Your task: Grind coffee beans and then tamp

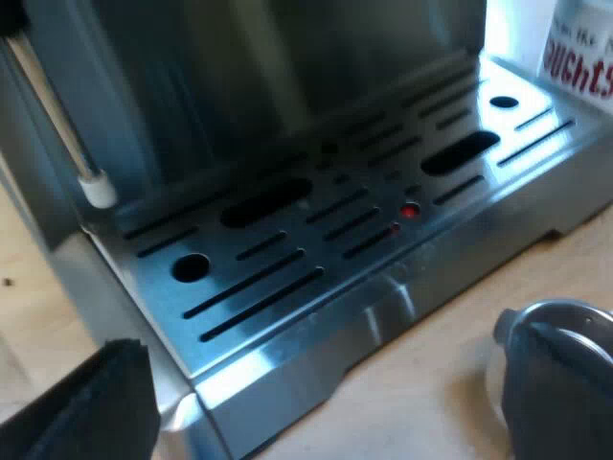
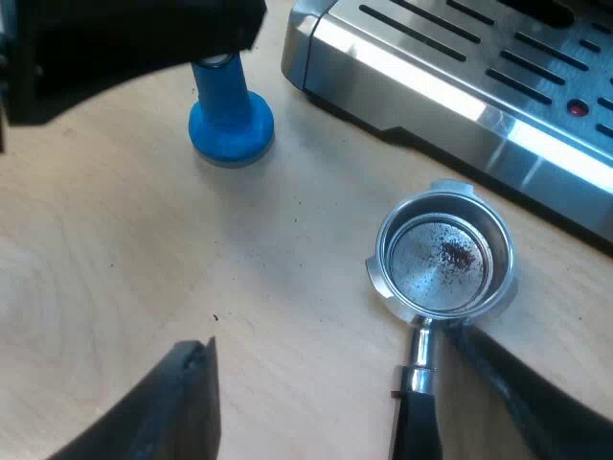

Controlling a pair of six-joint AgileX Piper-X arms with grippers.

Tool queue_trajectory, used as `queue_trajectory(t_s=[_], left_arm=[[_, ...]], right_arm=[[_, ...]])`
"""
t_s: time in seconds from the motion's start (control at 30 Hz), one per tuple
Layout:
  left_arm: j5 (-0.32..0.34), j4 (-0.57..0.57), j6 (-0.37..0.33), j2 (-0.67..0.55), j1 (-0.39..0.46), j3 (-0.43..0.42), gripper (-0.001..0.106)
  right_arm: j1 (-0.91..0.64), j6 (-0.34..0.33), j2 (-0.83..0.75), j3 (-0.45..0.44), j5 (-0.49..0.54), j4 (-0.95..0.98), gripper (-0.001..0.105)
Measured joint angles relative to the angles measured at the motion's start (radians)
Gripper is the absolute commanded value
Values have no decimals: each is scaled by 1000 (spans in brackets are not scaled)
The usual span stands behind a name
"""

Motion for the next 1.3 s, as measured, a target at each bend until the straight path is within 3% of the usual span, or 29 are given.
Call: queue_trajectory(t_s=[0.23, 0.4, 0.67, 0.77, 0.83, 1.1, 1.3], left_arm=[[-42, 145, 0, -66, 0, 0, 87], [-101, 176, 0, -70, 0, 0, 87], [-110, 216, 0, -67, 120, 0, 87], [-59, 218, 0, -54, 184, 0, 87], [23, 220, 10, -26, 228, 0, 87], [95, 186, 58, 64, 237, 0, 87], [95, 106, 77, 95, 237, 0, 87]], right_arm=[[0, 0, 0, 0, 0, 0, 52], [0, 0, 0, 0, 0, -2, 52], [0, 0, 0, 0, 0, -6, 52], [0, 0, 0, 0, 0, -6, 52], [0, 0, 0, 0, 0, -6, 52], [0, 0, 0, 0, 0, -6, 52], [0, 0, 0, 0, 0, -6, 52]])
